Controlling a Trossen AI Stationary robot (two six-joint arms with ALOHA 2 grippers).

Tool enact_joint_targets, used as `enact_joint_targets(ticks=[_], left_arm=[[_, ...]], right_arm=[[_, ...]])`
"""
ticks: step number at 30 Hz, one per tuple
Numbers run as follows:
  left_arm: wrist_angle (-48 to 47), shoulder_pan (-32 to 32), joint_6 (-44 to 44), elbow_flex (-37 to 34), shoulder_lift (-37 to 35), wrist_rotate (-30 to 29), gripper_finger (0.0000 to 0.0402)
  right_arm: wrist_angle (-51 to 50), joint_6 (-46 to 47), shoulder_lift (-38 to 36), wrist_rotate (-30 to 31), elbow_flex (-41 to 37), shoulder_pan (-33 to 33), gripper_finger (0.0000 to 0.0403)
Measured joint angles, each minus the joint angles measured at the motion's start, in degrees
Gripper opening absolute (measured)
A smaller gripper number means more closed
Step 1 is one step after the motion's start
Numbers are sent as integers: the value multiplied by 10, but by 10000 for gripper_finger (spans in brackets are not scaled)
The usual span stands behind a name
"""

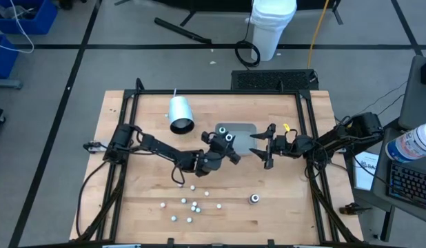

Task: Pick & Place food coloring
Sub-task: Put the black food coloring bottle into the gray bin

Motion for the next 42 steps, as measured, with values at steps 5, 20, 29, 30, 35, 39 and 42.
enact_joint_targets(ticks=[5,20,29,30,35,39,42], left_arm=[[18,13,8,0,0,62,140],[148,3,24,-1,92,9,140],[125,1,22,0,92,8,140],[111,1,8,0,92,14,140],[80,9,-14,0,92,32,140],[76,15,-17,0,92,48,140],[55,17,-32,0,92,47,140]], right_arm=[[0,1,0,0,0,0,253],[-9,13,0,0,0,0,253],[-9,11,0,0,0,0,253],[-9,11,0,0,0,0,253],[-9,11,0,0,0,0,253],[-5,11,0,0,0,0,254],[-5,11,0,0,0,0,254]])
